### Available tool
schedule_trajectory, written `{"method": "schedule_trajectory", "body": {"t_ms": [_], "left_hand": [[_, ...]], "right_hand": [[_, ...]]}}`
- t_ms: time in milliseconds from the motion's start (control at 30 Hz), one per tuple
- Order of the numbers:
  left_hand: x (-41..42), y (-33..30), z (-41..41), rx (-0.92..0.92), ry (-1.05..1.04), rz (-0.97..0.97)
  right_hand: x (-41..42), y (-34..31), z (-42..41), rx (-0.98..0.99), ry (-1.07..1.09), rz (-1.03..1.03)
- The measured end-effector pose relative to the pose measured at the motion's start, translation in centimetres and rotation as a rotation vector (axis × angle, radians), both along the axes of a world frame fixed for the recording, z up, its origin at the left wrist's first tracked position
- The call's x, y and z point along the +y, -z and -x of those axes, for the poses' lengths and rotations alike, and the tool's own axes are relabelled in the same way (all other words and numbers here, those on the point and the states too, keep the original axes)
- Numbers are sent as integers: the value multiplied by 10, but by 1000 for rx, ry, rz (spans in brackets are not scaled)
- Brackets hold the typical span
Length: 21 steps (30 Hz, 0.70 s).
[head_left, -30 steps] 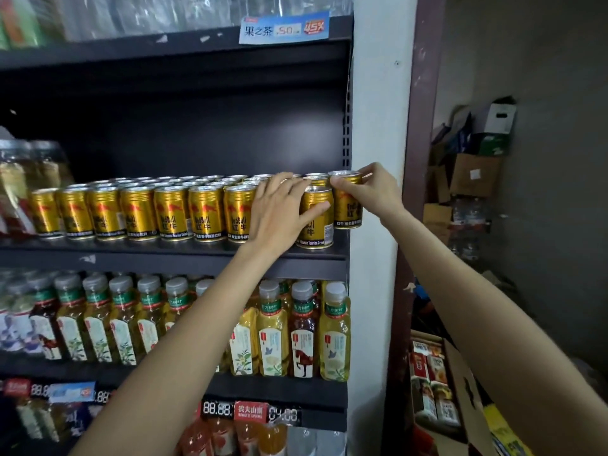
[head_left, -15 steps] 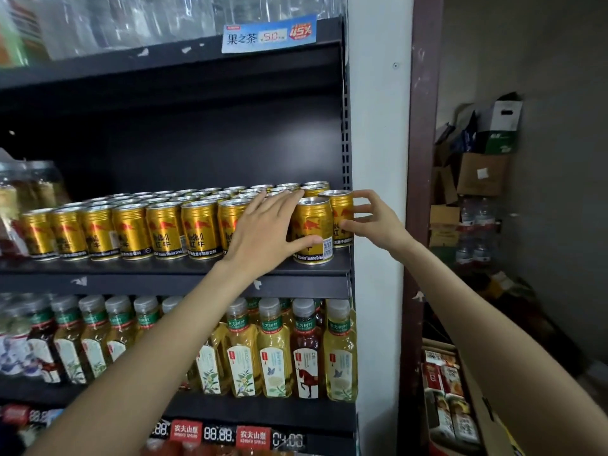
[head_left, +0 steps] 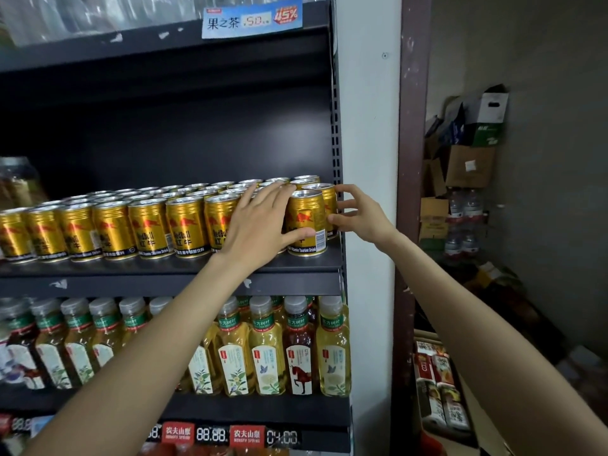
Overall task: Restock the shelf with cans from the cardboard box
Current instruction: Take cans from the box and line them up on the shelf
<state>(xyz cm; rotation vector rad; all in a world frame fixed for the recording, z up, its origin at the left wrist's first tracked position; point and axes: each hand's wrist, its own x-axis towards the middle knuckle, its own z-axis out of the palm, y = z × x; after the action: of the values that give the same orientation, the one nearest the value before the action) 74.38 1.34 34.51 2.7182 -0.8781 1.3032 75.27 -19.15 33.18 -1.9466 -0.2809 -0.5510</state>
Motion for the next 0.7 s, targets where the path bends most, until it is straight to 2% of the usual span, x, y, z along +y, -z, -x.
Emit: {"method": "schedule_trajectory", "body": {"t_ms": [333, 467, 567, 700], "left_hand": [[5, 1, 2, -11, 27, 14], [13, 0, 4, 2, 25, 4], [16, 0, 3, -7, 38, -1], [16, 0, 2, -11, 48, 17]], "right_hand": [[14, 0, -12, 16, -41, 114], [11, -5, 10, -45, -93, -17], [5, 2, 30, -58, -232, -86], [16, 17, 36, -59, -263, 82]]}}
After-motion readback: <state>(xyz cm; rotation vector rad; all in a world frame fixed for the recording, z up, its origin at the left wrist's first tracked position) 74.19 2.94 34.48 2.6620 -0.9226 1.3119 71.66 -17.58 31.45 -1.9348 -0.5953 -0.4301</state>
